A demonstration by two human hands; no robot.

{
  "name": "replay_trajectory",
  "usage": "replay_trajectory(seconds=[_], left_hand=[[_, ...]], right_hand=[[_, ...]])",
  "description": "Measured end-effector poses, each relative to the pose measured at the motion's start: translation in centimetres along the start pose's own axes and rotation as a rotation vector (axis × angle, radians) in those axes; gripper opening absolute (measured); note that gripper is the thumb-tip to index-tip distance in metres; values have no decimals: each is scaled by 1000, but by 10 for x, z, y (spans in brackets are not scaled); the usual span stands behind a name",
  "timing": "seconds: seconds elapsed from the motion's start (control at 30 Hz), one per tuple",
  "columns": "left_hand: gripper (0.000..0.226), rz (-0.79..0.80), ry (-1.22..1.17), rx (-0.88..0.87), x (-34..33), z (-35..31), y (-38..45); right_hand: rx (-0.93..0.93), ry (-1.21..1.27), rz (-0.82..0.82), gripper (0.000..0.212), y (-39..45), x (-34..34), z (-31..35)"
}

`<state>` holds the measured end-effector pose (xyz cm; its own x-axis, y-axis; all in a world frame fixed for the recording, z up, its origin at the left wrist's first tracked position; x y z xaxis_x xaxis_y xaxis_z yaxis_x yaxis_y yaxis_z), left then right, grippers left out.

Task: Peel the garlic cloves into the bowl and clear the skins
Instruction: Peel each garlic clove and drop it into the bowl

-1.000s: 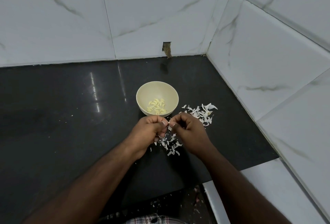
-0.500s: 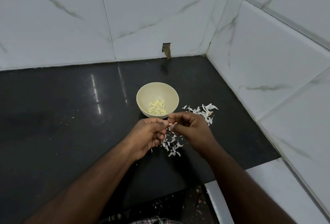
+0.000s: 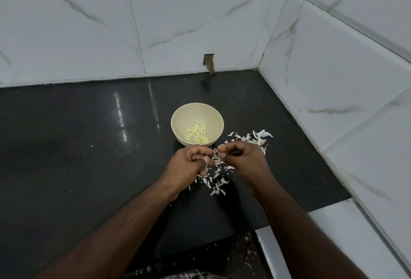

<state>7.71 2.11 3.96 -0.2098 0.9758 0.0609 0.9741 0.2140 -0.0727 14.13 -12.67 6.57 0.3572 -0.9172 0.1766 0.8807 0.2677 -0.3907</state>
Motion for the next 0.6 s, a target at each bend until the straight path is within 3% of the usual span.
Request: replay_trajectory(seconds=[0.3, 0.6], left_hand=[[12, -25, -66, -63, -2, -6, 1], [10, -55, 12, -9, 5, 3, 4]], right_hand=[[-95, 293, 77, 17, 2, -10, -12], [101, -101, 43, 14, -2, -16, 0]])
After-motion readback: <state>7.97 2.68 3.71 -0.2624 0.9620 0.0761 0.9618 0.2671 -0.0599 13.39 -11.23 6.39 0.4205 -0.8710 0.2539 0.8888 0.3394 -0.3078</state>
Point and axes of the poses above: each hand's wrist, its own y-axis towards the middle knuckle, its own x-axis out of the back of the hand, z = x × y, the point moved 8 cm from there along y, towards the middle knuckle, and after that the axes turned 13 degrees about -x, right-handed, at the moved point
